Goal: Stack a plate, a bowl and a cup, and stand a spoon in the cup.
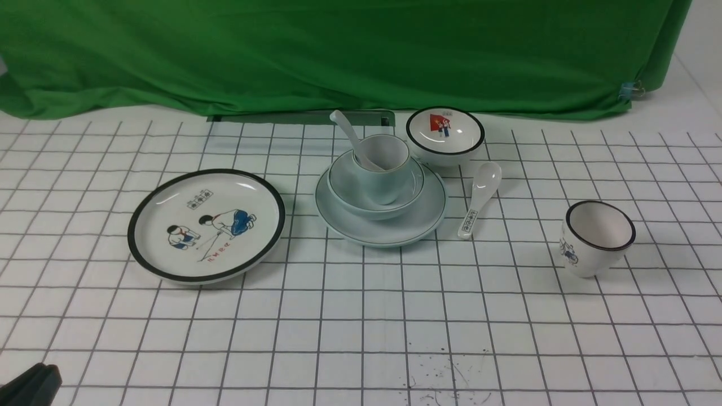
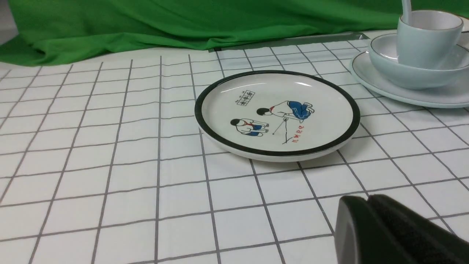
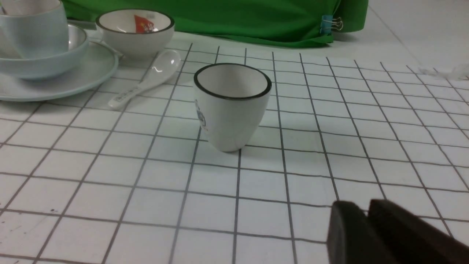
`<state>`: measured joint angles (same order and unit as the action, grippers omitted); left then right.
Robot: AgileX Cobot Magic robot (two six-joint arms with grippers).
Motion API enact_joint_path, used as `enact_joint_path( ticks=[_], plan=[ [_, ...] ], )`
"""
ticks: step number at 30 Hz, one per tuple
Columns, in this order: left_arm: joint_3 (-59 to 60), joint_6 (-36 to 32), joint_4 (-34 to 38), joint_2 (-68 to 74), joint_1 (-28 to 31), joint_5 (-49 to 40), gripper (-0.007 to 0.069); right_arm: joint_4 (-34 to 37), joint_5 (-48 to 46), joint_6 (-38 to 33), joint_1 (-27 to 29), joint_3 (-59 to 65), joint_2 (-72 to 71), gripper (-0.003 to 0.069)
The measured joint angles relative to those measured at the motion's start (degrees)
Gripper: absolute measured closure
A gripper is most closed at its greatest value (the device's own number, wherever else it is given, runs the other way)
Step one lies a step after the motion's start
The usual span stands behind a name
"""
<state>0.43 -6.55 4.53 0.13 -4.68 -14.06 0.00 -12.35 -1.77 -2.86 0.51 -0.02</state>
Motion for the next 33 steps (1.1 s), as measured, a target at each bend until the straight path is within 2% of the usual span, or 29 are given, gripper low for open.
enact_joint_path(
  ticks=[33],
  plan=[
    [0.0,0.0,-0.05,0.0,0.0,0.25,0.0653,0.0,0.0,0.29,0.0,0.0,0.0,0.0489]
  ],
)
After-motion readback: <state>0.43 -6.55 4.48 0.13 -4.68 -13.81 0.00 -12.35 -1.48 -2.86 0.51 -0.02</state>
